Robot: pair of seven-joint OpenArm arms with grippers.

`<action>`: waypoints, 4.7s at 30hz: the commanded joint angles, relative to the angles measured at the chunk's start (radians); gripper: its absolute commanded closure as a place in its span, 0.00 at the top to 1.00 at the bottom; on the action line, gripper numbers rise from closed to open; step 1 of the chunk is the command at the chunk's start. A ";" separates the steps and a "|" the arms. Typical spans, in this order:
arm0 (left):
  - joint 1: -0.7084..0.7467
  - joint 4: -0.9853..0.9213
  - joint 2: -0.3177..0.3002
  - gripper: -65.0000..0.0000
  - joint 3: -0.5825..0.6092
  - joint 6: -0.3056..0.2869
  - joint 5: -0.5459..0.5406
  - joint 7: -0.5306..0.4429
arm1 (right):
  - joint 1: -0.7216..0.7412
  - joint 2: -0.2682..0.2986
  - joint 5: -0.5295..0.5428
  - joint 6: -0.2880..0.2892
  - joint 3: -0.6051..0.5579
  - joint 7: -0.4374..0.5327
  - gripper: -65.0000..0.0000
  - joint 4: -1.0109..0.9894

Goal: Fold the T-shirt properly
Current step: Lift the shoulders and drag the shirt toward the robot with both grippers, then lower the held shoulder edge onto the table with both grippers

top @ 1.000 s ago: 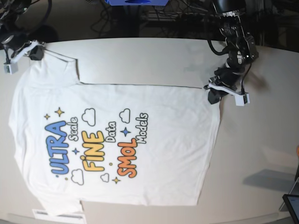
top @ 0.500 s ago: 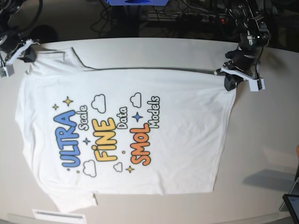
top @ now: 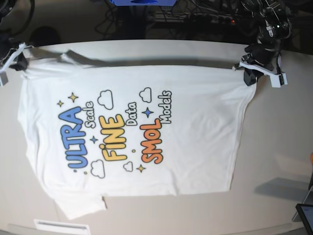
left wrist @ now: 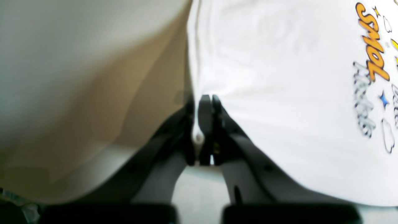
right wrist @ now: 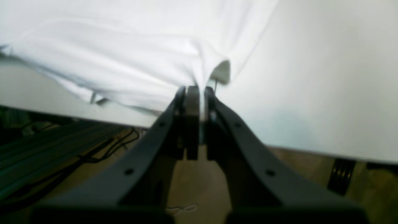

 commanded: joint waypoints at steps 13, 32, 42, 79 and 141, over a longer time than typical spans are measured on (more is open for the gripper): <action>-0.065 0.014 -0.055 0.00 -0.008 0.123 -0.367 -0.024 | 0.157 0.092 0.002 0.002 -0.038 -0.029 0.01 0.013; -0.154 -0.029 -0.041 0.00 -0.008 0.245 -0.405 -0.024 | 0.379 0.182 0.000 0.002 -0.227 -0.029 0.01 -0.152; -0.154 -0.031 0.007 0.00 -0.014 0.353 -0.401 -0.032 | 0.480 0.182 0.000 0.002 -0.330 -0.029 0.01 -0.187; -0.365 -0.278 0.042 0.00 -0.143 0.371 -0.407 -0.031 | 0.571 0.181 -0.001 0.002 -0.443 0.011 0.01 -0.360; -0.753 -0.639 -0.145 0.08 -0.065 0.210 -0.387 -0.081 | 0.505 0.130 -0.399 0.002 -0.445 0.349 0.39 -0.268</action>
